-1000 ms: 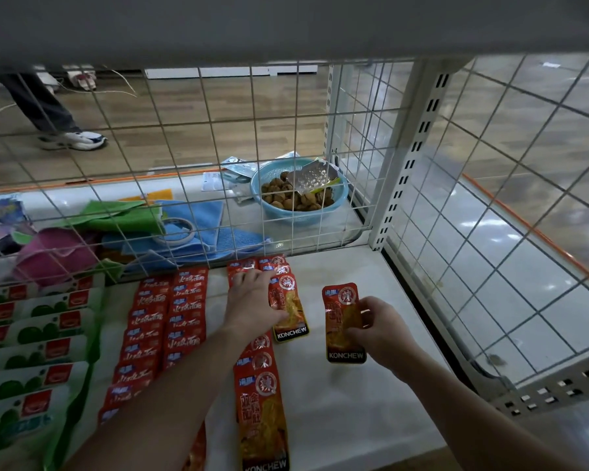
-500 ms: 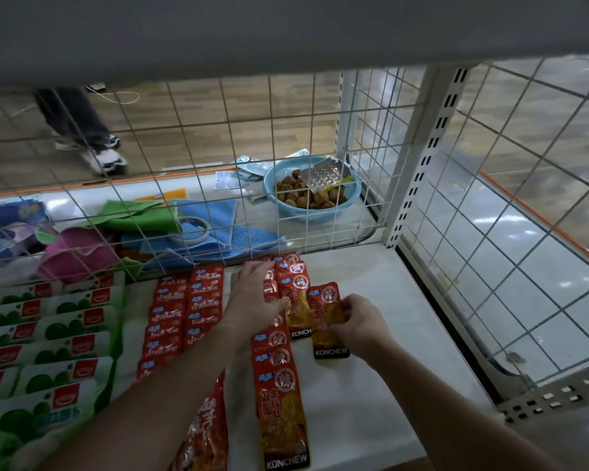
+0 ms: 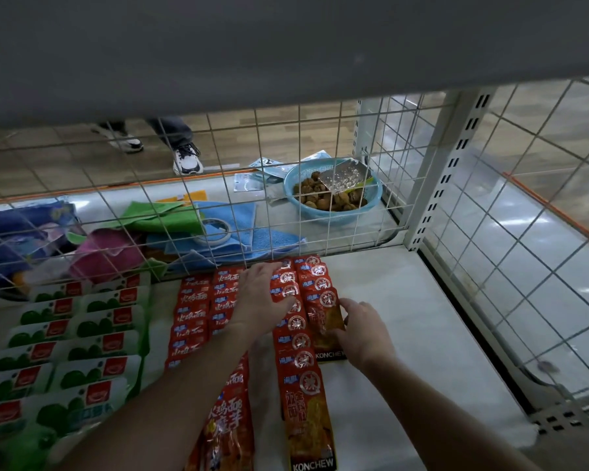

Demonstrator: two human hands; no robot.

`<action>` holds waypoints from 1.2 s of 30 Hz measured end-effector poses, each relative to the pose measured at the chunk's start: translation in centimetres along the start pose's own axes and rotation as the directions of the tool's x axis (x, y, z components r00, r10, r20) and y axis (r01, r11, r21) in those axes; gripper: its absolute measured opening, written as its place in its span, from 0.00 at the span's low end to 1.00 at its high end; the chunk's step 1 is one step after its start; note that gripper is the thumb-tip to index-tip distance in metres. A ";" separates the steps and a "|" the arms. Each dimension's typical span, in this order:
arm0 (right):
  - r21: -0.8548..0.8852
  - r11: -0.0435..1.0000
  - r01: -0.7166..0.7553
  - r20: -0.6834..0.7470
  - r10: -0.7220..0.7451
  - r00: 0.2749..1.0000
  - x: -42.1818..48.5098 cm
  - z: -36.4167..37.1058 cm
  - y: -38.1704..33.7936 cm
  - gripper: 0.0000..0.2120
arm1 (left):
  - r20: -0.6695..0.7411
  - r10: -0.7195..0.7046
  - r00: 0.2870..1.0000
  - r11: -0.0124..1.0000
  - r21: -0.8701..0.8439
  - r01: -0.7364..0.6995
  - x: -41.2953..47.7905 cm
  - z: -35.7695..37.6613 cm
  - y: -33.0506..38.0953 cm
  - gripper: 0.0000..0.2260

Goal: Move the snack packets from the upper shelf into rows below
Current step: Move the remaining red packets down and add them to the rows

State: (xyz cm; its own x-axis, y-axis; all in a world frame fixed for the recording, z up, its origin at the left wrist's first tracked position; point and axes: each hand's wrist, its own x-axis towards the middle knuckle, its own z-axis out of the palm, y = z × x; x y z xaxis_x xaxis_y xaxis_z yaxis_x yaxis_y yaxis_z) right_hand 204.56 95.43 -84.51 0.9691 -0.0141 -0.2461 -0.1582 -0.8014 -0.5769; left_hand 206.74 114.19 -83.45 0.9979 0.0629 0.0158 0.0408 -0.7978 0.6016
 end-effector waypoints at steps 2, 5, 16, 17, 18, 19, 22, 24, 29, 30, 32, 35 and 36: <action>-0.014 1.000 0.010 0.018 -0.010 1.000 -0.1 0.0 0.1 0.20 | 0.007 0.002 1.000 1.000 -0.001 -0.002 0.0 0.1 0.0 0.32; -0.012 1.000 0.012 0.034 -0.012 0.999 -0.2 0.0 0.1 0.18 | 0.013 0.004 1.000 1.000 0.004 -0.004 -0.1 0.1 -0.1 0.32; -0.119 0.989 0.083 -0.076 -0.093 0.993 -1.9 -2.7 0.3 0.30 | 0.022 0.085 0.996 0.995 0.049 -0.086 -1.9 -0.5 1.2 0.28; -0.151 0.983 0.107 -0.104 -0.124 0.987 -2.4 -3.1 0.3 0.30 | 0.019 0.112 0.993 0.991 0.074 -0.113 -2.5 -0.7 1.5 0.27; -0.178 0.975 0.133 -0.131 -0.158 0.979 -2.9 -3.5 0.2 0.30 | 0.016 0.139 0.990 0.984 0.107 -0.140 -3.1 -1.1 1.8 0.27; -0.204 0.967 0.156 -0.149 -0.188 0.971 -3.4 -4.0 0.2 0.29 | 0.010 0.163 0.987 0.976 0.142 -0.163 -3.8 -1.4 2.1 0.26; -0.256 0.951 0.175 -0.173 -0.224 0.959 -5.1 -5.6 -0.2 0.29 | -0.029 0.244 0.969 0.937 0.266 -0.228 -5.8 -2.8 2.9 0.24; -0.318 0.930 0.185 -0.191 -0.254 0.948 -6.5 -6.7 -0.5 0.31 | -0.048 0.310 0.949 0.902 0.330 -0.278 -7.3 -3.8 3.3 0.23; -0.508 0.829 0.232 -0.209 -0.380 0.901 -10.6 -8.9 -1.8 0.34 | -0.016 0.357 0.934 0.862 0.391 -0.322 -10.1 -6.8 5.0 0.26; -0.530 0.813 0.243 -0.197 -0.397 0.896 -11.4 -9.4 -2.2 0.35 | -0.019 0.342 0.939 0.867 0.392 -0.308 -10.6 -7.6 5.7 0.26; -0.554 0.791 0.259 -0.148 -0.400 0.905 -13.2 -10.4 -2.9 0.35 | -0.017 0.318 0.948 0.873 0.396 -0.285 -11.8 -9.3 7.2 0.27; -0.564 0.780 0.271 -0.111 -0.397 0.911 -16.0 -11.8 -4.2 0.35 | 0.008 0.294 0.956 0.875 0.400 -0.272 -14.1 -11.7 9.4 0.27; -0.564 0.779 0.273 -0.114 -0.401 0.909 -17.0 -12.3 -4.7 0.35 | 0.013 0.287 0.958 0.879 0.394 -0.268 -14.8 -12.4 10.1 0.27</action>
State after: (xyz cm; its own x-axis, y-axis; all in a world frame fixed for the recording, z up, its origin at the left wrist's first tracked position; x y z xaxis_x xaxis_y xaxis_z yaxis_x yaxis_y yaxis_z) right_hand 191.11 92.06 -68.03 0.9658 0.2407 0.0968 0.2484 -0.9656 -0.0775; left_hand 191.73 112.62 -67.68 0.9683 -0.1759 0.1774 -0.2119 -0.9544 0.2102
